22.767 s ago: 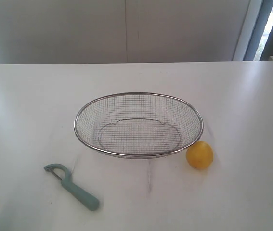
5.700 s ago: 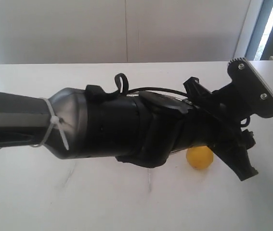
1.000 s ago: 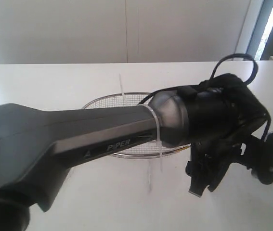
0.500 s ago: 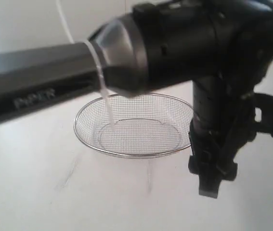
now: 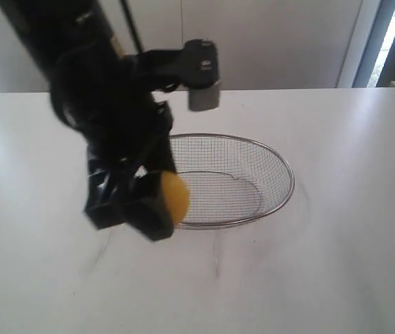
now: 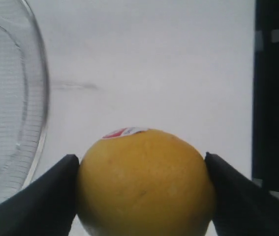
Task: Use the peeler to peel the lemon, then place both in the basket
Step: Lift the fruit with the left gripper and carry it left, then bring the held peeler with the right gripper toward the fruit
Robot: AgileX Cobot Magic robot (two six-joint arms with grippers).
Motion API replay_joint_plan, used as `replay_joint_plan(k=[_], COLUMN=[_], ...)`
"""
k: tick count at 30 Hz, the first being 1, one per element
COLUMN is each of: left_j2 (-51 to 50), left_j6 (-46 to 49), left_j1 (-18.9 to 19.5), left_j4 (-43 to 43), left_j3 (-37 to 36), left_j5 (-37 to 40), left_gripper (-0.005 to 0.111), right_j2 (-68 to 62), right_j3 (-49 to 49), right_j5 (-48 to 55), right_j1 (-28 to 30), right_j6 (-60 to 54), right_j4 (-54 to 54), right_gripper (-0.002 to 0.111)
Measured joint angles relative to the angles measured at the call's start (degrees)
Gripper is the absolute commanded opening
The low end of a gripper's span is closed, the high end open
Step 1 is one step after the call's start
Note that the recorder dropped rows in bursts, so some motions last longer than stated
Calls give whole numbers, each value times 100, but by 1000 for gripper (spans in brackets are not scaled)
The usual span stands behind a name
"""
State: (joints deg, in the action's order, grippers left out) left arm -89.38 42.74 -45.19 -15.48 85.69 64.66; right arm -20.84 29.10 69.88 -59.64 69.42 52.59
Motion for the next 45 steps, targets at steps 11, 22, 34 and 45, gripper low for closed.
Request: replay_joint_plan(k=[11,22,34,45], left_j2=[1230,1267,1267,1267], left_j6=[582,615,615,615], left_j1=[561,573,573,573], left_j4=[-251,-752,-898,-902], left_j3=[-2678,-2933,-2933,-2933], left_j5=[-1213,-2322,-2771,-2771], left_gripper=[0,0,0,0], right_j2=[9,-1011,-4190,-5105], right_j3=[-292,-600,89,745], right_j5=[-1645,-2371,-2519,-5437], right_j1=[0,0,198,1481], right_j6=[0,101,308,302], right_j4=[354,2012,3113,2472], right_gripper=[0,0,0,0])
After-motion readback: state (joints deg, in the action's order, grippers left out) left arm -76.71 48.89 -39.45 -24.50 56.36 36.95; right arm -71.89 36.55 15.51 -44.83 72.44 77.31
